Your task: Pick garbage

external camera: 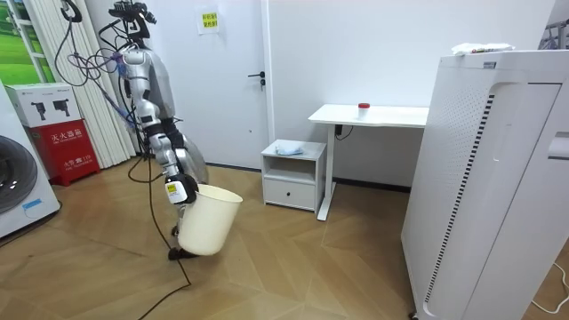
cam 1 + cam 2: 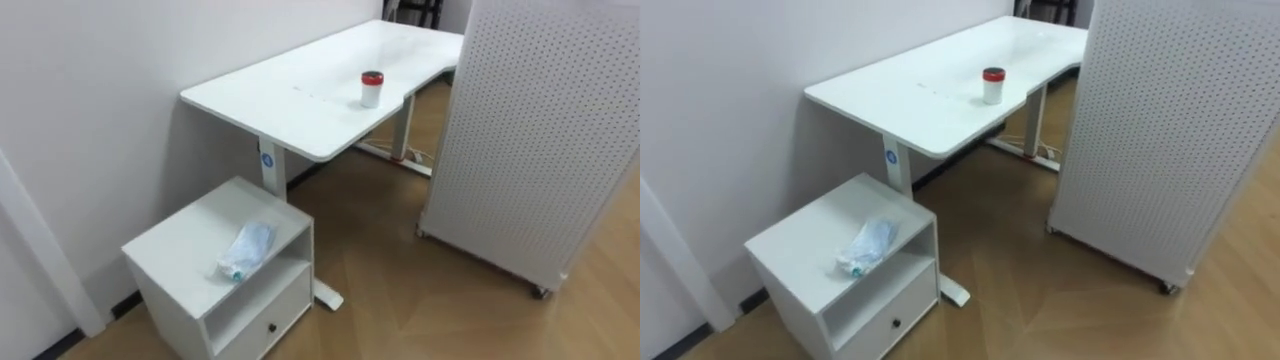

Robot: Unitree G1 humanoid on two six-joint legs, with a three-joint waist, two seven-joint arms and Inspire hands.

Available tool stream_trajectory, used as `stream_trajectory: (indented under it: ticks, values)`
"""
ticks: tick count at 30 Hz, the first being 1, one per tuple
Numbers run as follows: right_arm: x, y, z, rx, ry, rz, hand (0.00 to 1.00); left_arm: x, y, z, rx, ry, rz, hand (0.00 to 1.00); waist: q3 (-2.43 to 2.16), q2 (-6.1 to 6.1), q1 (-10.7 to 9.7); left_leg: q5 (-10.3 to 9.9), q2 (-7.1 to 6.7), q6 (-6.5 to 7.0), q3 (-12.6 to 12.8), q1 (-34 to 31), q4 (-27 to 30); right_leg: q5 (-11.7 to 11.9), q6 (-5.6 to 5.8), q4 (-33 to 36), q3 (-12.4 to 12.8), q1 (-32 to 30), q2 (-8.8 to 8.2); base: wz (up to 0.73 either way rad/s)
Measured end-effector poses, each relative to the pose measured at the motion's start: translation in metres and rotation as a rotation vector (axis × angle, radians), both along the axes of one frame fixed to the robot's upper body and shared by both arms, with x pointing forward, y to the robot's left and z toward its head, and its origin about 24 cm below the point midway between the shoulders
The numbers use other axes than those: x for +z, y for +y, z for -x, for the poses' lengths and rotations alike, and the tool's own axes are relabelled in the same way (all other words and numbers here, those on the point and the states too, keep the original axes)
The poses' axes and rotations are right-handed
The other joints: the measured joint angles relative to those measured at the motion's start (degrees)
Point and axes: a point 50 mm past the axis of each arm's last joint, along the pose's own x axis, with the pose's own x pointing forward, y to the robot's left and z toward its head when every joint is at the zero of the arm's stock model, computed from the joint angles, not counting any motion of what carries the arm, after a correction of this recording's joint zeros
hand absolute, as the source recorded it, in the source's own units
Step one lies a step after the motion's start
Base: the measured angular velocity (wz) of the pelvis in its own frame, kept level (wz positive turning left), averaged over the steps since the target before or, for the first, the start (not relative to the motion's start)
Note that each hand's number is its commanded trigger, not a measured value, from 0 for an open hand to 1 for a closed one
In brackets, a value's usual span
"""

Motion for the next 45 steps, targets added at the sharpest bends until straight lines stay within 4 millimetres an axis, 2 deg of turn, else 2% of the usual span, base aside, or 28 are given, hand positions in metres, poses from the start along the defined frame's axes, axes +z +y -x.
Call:
stream_trajectory:
  ticks: [3, 4, 5, 7, 9, 11, 12, 13, 14, 15, 16, 18, 20, 22, 23, 25, 26, 27, 29, 31, 33, 34, 35, 36, 37, 41, 43, 45]
  values:
    - [0.0, -0.002, 0.007, -0.008, 0.02, 0.01, 1.0, 0.001, 0.001, 0.006, 0.002, 0.007, -0.009, 0.0, -0.03, -0.3, 0.14, 1.8, -0.83, -1.22, 0.35, -4.0, -11.34, -1.69, 0.48, 0.09, 0.84, 1.37, -0.29, -0.12]
    - [0.0, -0.001, 0.008, -0.002, 0.026, 0.013, 1.0, 0.001, 0.001, 0.008, 0.004, 0.01, -0.011, 0.0, -0.07, -0.67, 0.46, 5.52, -1.15, -0.93, 0.44, -5.2, -15.78, -2.39, 0.86, 0.02, 1.38, 1.92, -0.87, -0.19]
    - [0.0, 0.0, 0.008, -0.001, 0.027, 0.014, 1.0, 0.001, 0.001, 0.009, 0.004, 0.009, -0.012, 0.0, -0.02, -0.87, 0.76, 7.25, -1.45, -1.01, 0.55, -5.55, -17.54, -2.63, 1.13, -0.2, 1.83, 2.28, -1.18, -0.19]
    - [0.0, -0.001, 0.009, 0.0, 0.033, 0.023, 1.0, 0.001, 0.0, 0.007, 0.019, -0.02, -0.005, 0.0, 0.0, -0.84, 1.44, 13.95, -3.04, -0.33, 0.31, -5.96, -22.38, -3.15, 2.37, -2.92, 2.75, 4.61, -1.92, -0.14]
    - [0.0, -0.001, 0.006, 0.006, 0.027, 0.026, 1.0, 0.001, -0.001, 0.008, 0.027, -0.035, -0.004, 0.0, -0.18, -1.07, 1.63, 15.13, -4.16, 1.63, 0.81, -5.39, -21.97, -3.7, 3.6, -4.62, 3.11, 5.86, -3.31, -0.1]
    - [0.001, -0.001, -0.002, 0.023, 0.007, 0.025, 1.0, 0.001, 0.0, 0.0, 0.024, -0.071, -0.003, 0.0, 0.14, -1.06, 2.0, 13.12, -4.24, 2.22, 1.93, -5.57, -19.36, -2.89, 5.22, -6.33, 2.94, 6.73, -4.14, -0.21]
    - [0.001, -0.001, -0.006, 0.033, -0.014, 0.028, 1.0, 0.001, 0.0, -0.002, 0.04, -0.087, -0.002, 0.0, 0.71, -0.64, 2.49, 11.36, -3.77, 2.7, 2.07, -6.3, -15.94, -2.13, 6.23, -7.52, 3.3, 8.02, -4.34, -0.29]
    - [0.001, 0.001, -0.008, 0.055, -0.02, 0.028, 1.0, 0.002, 0.002, -0.002, 0.063, -0.097, -0.006, 0.0, 1.47, -0.7, 3.01, 9.83, -4.09, 3.86, 2.56, -8.68, -10.29, -1.99, 6.28, -8.48, 4.86, 9.98, -4.72, -0.25]
    - [0.001, 0.001, -0.009, 0.072, -0.021, 0.031, 1.0, 0.001, 0.002, -0.001, 0.071, -0.095, -0.004, 0.0, 0.97, -0.47, 3.11, 8.85, -4.29, 3.94, 2.77, -9.28, -9.27, -2.04, 6.35, -8.74, 5.85, 10.84, -4.84, 0.0]
    - [0.002, -0.001, -0.004, 0.09, -0.002, 0.039, 1.0, 0.0, -0.001, -0.004, 0.069, -0.102, 0.004, 0.0, -0.34, -0.04, 2.64, 8.06, -5.31, 3.9, 2.79, -8.95, -12.7, -2.37, 6.9, -8.3, 5.98, 10.84, -5.22, 0.2]
    - [0.001, 0.0, -0.003, 0.085, 0.004, 0.034, 1.0, 0.0, -0.001, -0.009, 0.063, -0.112, 0.001, 0.0, -0.35, -0.65, 2.65, 7.03, -6.39, 4.32, 3.68, -7.66, -13.04, -3.58, 8.43, -6.62, 5.69, 10.6, -6.91, 0.21]
    - [0.001, 0.002, -0.008, 0.108, -0.003, 0.034, 1.0, 0.0, -0.001, -0.02, 0.057, -0.141, -0.004, 0.0, -0.18, -1.13, 3.27, 5.97, -7.66, 5.8, 5.42, -6.93, -12.43, -3.93, 9.39, -4.47, 4.11, 9.91, -9.22, -0.08]
    - [0.002, 0.002, -0.02, 0.153, -0.03, 0.054, 1.0, 0.001, 0.001, -0.031, 0.054, -0.165, -0.014, 0.0, -0.1, -1.1, 3.0, 5.01, -7.85, 7.25, 7.67, -6.65, -10.48, -3.38, 10.39, -0.02, 3.26, 8.84, -10.68, -0.1]
    - [0.003, 0.005, -0.032, 0.212, -0.057, 0.07, 1.0, 0.002, 0.003, -0.046, 0.044, -0.204, -0.035, 0.0, -0.01, -1.21, 2.97, 3.09, -8.48, 8.32, 9.54, -3.92, -11.07, -0.99, 12.76, 10.6, 2.69, 5.66, -12.63, 0.03]
    - [0.003, 0.005, -0.032, 0.212, -0.059, 0.069, 1.0, 0.002, 0.004, -0.051, 0.047, -0.216, -0.041, 0.0, -0.01, -1.31, 2.91, 2.54, -8.92, 8.29, 9.53, -2.95, -12.0, 0.12, 12.62, 13.9, 2.37, 4.54, -13.2, 0.18]
    - [0.004, 0.005, -0.035, 0.214, -0.08, 0.08, 1.0, 0.006, 0.005, -0.075, 0.029, -0.282, -0.067, 0.0, -0.18, -0.69, 2.65, 0.15, -9.79, 7.93, 9.28, 0.4, -15.04, 7.48, 12.37, 25.43, 1.18, -0.23, -14.97, 0.23]
    - [0.004, 0.005, -0.038, 0.215, -0.089, 0.082, 1.0, 0.007, 0.005, -0.079, 0.019, -0.294, -0.073, 0.0, -0.16, -0.76, 2.66, 0.04, -9.88, 8.04, 9.12, 1.02, -15.6, 9.24, 12.16, 27.71, 1.09, -1.49, -15.33, 0.0]
    - [0.006, 0.005, -0.046, 0.223, -0.122, 0.081, 1.0, 0.009, 0.006, -0.087, 0.006, -0.325, -0.092, 0.0, -0.06, -0.5, 2.91, -0.2, -9.73, 8.0, 8.59, 1.8, -16.65, 9.62, 11.75, 31.62, 1.06, -4.69, -15.44, -0.11]
    - [0.009, 0.006, -0.057, 0.238, -0.176, 0.094, 1.0, 0.012, 0.003, -0.103, -0.023, -0.384, -0.111, 0.0, 0.43, 0.72, 2.92, -0.24, -8.85, 7.83, 7.59, 3.29, -18.01, 5.81, 10.91, 34.4, 0.69, -9.69, -14.9, -0.06]
    - [0.01, 0.008, -0.062, 0.258, -0.2, 0.098, 1.0, 0.018, 0.0, -0.119, -0.058, -0.466, -0.138, 0.0, 0.46, 1.59, 2.32, -0.32, -7.7, 7.21, 6.53, 5.19, -19.53, 2.4, 10.92, 28.41, 0.19, -14.57, -14.52, 0.11]
    - [0.01, 0.009, -0.064, 0.264, -0.218, 0.103, 1.0, 0.024, -0.002, -0.136, -0.083, -0.536, -0.157, 0.0, 0.43, 1.85, 1.81, -0.26, -6.93, 6.51, 5.59, 5.73, -20.1, 1.95, 10.89, 17.62, 0.56, -16.26, -13.58, 0.32]
    - [0.01, 0.011, -0.065, 0.264, -0.222, 0.102, 1.0, 0.028, -0.003, -0.145, -0.104, -0.58, -0.172, 0.0, 0.21, 1.36, 1.13, -0.29, -6.71, 5.93, 4.6, 5.96, -20.18, 3.02, 10.97, 8.48, 0.95, -16.25, -13.12, 0.39]
    - [0.01, 0.011, -0.066, 0.265, -0.224, 0.101, 1.0, 0.03, -0.004, -0.15, -0.121, -0.599, -0.18, 0.0, 0.26, 1.29, 0.76, -0.48, -6.59, 5.44, 4.15, 6.15, -20.12, 6.63, 12.25, 5.68, 1.1, -16.24, -12.69, 0.48]
    - [0.009, 0.011, -0.064, 0.268, -0.22, 0.102, 1.0, 0.032, -0.009, -0.157, -0.155, -0.626, -0.184, 0.0, -0.33, 1.74, -0.06, -0.51, -5.57, 4.57, 3.16, 6.51, -20.33, 8.04, 11.36, 2.71, 0.66, -14.71, -11.19, 0.3]
    - [0.009, 0.012, -0.067, 0.282, -0.224, 0.095, 1.0, 0.037, -0.012, -0.165, -0.189, -0.667, -0.195, 0.0, -0.42, 2.13, -0.15, -0.07, -4.99, 3.75, 3.24, 7.06, -21.58, 9.03, 10.65, 0.24, -0.49, -13.45, -9.83, 0.17]
    - [0.009, 0.017, -0.077, 0.346, -0.25, 0.077, 1.0, 0.056, -0.015, -0.198, -0.224, -0.809, -0.261, 0.0, -0.07, 2.36, -0.47, 0.76, -3.85, 2.47, 3.23, 6.39, -22.82, 9.78, 9.61, -0.96, -0.32, -14.34, -8.07, -0.13]
    - [0.011, 0.015, -0.083, 0.363, -0.253, 0.082, 1.0, 0.069, -0.019, -0.223, -0.236, -0.901, -0.277, 0.0, 0.54, 2.42, -0.85, 0.85, -3.39, 2.29, 3.19, 5.77, -22.84, 9.94, 9.34, -1.15, -0.28, -14.85, -7.6, -0.07]
    - [0.012, 0.016, -0.09, 0.383, -0.256, 0.08, 1.0, 0.08, -0.022, -0.241, -0.255, -0.963, -0.298, 0.0, 0.71, 2.35, -1.7, 0.93, -3.32, 2.16, 3.39, 4.35, -22.79, 10.01, 9.23, -0.88, -0.27, -16.4, -7.57, -0.04]
